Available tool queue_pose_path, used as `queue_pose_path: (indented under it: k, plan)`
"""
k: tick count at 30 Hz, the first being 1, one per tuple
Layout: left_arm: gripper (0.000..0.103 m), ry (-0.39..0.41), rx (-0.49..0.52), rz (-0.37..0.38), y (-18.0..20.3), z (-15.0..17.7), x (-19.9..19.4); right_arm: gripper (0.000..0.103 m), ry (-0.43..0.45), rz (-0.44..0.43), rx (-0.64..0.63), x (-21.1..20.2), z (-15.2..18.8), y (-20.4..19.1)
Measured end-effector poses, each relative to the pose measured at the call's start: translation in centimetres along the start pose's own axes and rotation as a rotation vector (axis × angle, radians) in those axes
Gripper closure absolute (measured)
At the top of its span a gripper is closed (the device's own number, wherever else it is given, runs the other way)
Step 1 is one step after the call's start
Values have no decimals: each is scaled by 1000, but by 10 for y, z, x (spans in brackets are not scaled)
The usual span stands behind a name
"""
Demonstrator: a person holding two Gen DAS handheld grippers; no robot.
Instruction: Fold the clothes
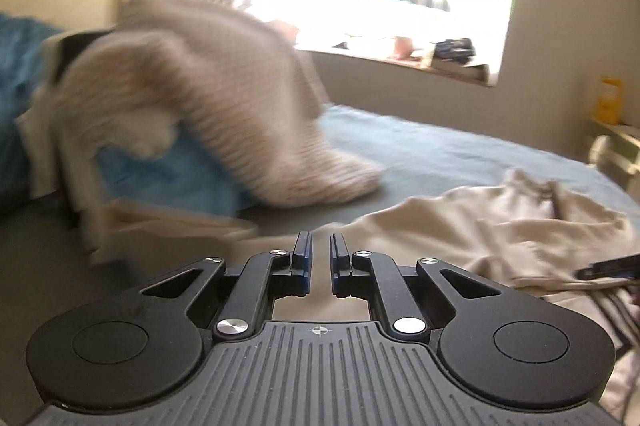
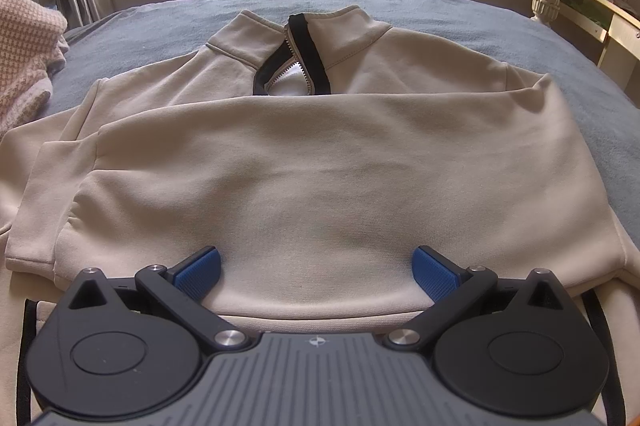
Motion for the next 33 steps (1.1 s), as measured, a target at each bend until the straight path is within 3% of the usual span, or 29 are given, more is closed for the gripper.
queue_pose_path:
  k: [3,7,11,13,18,22,26,33]
  plan:
    - [95,-17,32,73,21,3,10,0,-2,2,1,0,0,-1]
    - [94,-108,25,117,35,16,24,0,-3,3,2,0,-1,-1]
    - [91,-193,-41,80,21,27,24,0,-1,2,2,0,0,-1]
    - [81,-243,-102,45,5,31,21,0,1,2,2,0,0,-1]
    - [38,-293,-257,-73,-48,36,1,0,8,2,3,0,1,-1]
    - [33,-277,-286,-108,-60,32,-6,0,5,5,3,1,0,-1]
    - [28,-269,-238,-58,-44,25,1,0,-3,12,6,0,-1,-2]
    - [22,-313,-39,84,18,11,32,0,-19,24,9,0,-2,-3]
Point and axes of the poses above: each gripper's, at about its wrist camera, not at the fingertips, and x roughly the way its jaws point, y to its right, z to its underside, the point moved 3 cm from there along x, roughly the way its jaws point, and after that the axes turned 12 degrees about -x, right-handed, at the moved point
